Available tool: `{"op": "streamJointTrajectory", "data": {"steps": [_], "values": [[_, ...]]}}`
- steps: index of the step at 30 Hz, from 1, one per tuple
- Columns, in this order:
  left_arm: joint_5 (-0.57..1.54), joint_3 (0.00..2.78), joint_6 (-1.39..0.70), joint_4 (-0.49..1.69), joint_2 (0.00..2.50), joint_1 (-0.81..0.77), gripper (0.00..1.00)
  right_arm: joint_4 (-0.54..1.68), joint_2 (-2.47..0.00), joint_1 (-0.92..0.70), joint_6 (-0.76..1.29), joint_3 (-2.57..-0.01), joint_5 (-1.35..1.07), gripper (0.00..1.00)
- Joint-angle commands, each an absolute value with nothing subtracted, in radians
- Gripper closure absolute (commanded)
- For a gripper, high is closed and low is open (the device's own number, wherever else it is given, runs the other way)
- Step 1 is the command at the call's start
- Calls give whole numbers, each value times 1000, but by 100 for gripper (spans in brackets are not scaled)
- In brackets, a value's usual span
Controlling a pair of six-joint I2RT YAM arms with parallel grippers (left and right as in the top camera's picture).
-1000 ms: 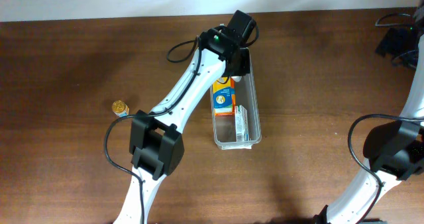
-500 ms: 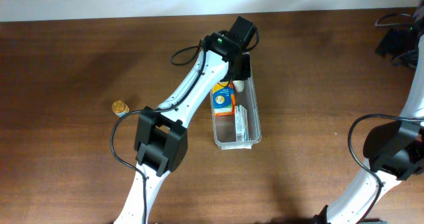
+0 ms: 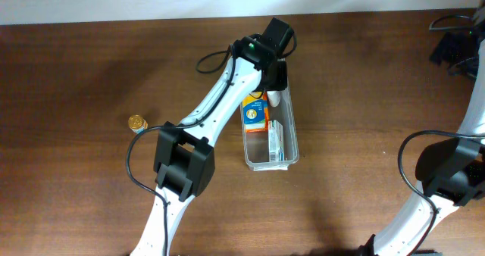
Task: Pack container
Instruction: 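Lower the white bottle upright into the container's far end, release, then raise the left gripper and move it to the small amber bottle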
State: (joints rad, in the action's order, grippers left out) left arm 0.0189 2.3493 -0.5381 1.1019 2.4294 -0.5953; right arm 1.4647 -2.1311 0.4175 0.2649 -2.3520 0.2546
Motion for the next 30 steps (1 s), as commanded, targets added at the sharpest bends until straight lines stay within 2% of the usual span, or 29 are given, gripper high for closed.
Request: {"op": "streamJointTrajectory", "data": {"steps": [1, 15, 22, 29, 30], "values": [[31, 2407, -475, 1101, 2424, -591, 57, 1465, -2134, 426, 269, -2359, 274, 2], [30, 2590, -413, 1190, 2423, -573, 51, 1465, -2134, 426, 269, -2359, 274, 2], [19, 2798, -387, 1355, 2423, -500, 41, 1465, -2134, 426, 269, -2359, 274, 2], [-78, 3007, -377, 1688, 2423, -361, 23, 1465, -2134, 426, 269, -2359, 274, 2], [-14, 3007, -321, 1688, 2420, -344, 14, 1465, -2134, 426, 269, -2359, 274, 2]]}}
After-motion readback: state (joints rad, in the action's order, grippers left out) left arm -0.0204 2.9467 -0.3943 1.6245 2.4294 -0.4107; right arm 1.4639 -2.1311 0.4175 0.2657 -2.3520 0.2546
